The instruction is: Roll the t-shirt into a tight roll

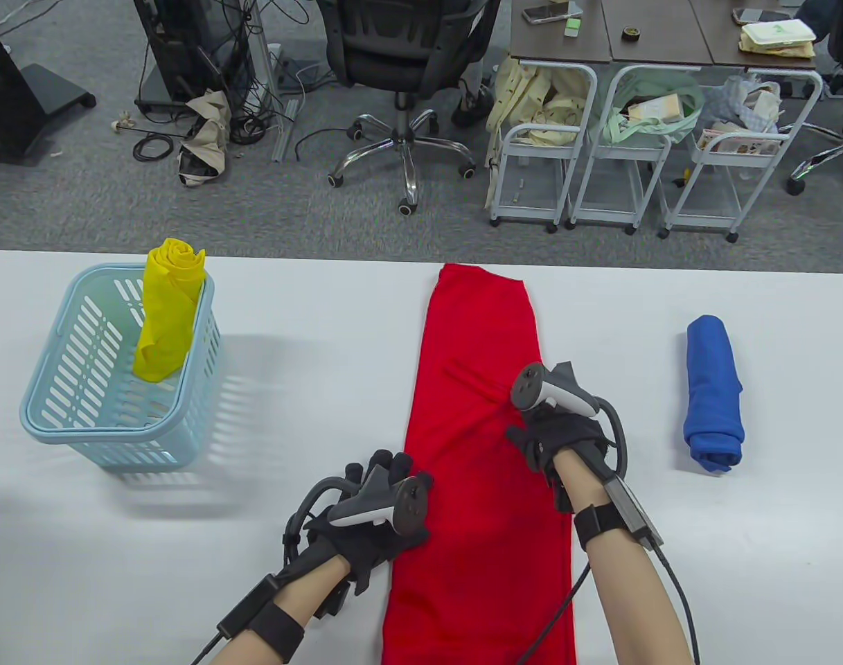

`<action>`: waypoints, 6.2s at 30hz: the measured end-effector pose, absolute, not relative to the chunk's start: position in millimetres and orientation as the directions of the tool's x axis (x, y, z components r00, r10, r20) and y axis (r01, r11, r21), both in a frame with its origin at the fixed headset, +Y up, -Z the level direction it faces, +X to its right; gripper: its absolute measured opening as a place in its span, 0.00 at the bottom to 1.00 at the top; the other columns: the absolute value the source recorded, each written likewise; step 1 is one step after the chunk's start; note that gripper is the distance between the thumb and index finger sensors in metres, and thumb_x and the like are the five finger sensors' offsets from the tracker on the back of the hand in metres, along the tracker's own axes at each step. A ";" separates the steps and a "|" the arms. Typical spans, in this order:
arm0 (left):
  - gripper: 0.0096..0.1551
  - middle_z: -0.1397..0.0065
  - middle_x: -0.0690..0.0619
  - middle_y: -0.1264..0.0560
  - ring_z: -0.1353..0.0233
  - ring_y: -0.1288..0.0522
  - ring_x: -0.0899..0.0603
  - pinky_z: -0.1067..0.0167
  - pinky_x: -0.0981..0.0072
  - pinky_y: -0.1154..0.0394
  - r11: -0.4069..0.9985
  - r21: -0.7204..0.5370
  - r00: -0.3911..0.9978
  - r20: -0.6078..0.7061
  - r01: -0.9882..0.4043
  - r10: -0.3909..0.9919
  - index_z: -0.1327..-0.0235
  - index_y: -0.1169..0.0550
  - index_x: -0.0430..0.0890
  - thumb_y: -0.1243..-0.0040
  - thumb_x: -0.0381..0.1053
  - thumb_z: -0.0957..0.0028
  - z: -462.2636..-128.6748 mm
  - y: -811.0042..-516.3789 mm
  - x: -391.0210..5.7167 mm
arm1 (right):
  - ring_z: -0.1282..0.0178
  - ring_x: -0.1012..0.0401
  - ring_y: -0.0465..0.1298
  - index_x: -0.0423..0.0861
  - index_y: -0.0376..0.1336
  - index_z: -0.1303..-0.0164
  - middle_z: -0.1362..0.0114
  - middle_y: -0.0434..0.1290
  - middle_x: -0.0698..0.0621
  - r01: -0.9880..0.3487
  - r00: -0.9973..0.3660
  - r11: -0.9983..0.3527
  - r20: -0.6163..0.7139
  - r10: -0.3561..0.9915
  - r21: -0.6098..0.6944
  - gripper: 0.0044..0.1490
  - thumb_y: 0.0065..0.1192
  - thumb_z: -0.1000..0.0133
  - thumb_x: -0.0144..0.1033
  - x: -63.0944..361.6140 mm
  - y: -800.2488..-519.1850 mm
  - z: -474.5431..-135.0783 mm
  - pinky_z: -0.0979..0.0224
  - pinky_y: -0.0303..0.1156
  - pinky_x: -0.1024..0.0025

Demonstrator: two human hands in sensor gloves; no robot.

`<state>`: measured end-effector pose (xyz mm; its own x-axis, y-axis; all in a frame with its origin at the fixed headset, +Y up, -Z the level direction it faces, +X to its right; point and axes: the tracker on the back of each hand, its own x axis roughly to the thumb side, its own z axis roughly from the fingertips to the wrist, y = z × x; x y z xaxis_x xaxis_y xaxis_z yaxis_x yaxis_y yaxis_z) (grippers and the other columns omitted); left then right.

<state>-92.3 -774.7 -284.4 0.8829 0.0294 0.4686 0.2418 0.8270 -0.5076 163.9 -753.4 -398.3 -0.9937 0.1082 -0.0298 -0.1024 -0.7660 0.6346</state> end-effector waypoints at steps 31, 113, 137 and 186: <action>0.50 0.11 0.43 0.67 0.13 0.63 0.32 0.22 0.31 0.55 0.844 -0.481 0.785 0.607 0.237 0.126 0.15 0.61 0.57 0.63 0.75 0.45 -248.1 -765.0 -75.9 | 0.13 0.44 0.30 0.52 0.36 0.16 0.13 0.32 0.47 -0.073 -0.962 -0.840 0.183 0.201 0.538 0.50 0.57 0.40 0.48 185.6 -755.3 -253.4 0.18 0.40 0.41; 0.25 0.25 0.53 0.29 0.27 0.29 0.44 0.31 0.52 0.26 0.966 -0.177 0.737 0.675 0.189 -0.020 0.31 0.28 0.57 0.44 0.60 0.42 -251.7 -764.9 -57.5 | 0.25 0.53 0.64 0.55 0.54 0.23 0.17 0.53 0.49 0.092 -0.944 -0.832 0.315 0.103 0.546 0.54 0.78 0.57 0.56 177.9 -754.6 -242.9 0.24 0.60 0.49; 0.27 0.39 0.54 0.17 0.39 0.20 0.49 0.42 0.57 0.19 0.879 -0.447 0.760 0.509 -0.168 0.404 0.35 0.25 0.52 0.44 0.60 0.45 -274.3 -760.4 -89.2 | 0.24 0.52 0.66 0.51 0.54 0.23 0.17 0.56 0.47 0.049 -0.952 -0.864 0.285 0.111 0.501 0.48 0.66 0.48 0.63 173.6 -752.0 -238.2 0.24 0.62 0.49; 0.28 0.57 0.57 0.12 0.59 0.09 0.50 0.50 0.55 0.15 0.519 -0.649 0.489 0.250 -0.555 0.836 0.35 0.23 0.47 0.50 0.59 0.42 -290.1 -733.9 -133.0 | 0.69 0.72 0.86 0.49 0.57 0.26 0.43 0.77 0.53 -0.543 -0.755 -0.671 0.055 0.653 0.504 0.28 0.48 0.37 0.43 191.9 -721.8 -257.7 0.60 0.83 0.74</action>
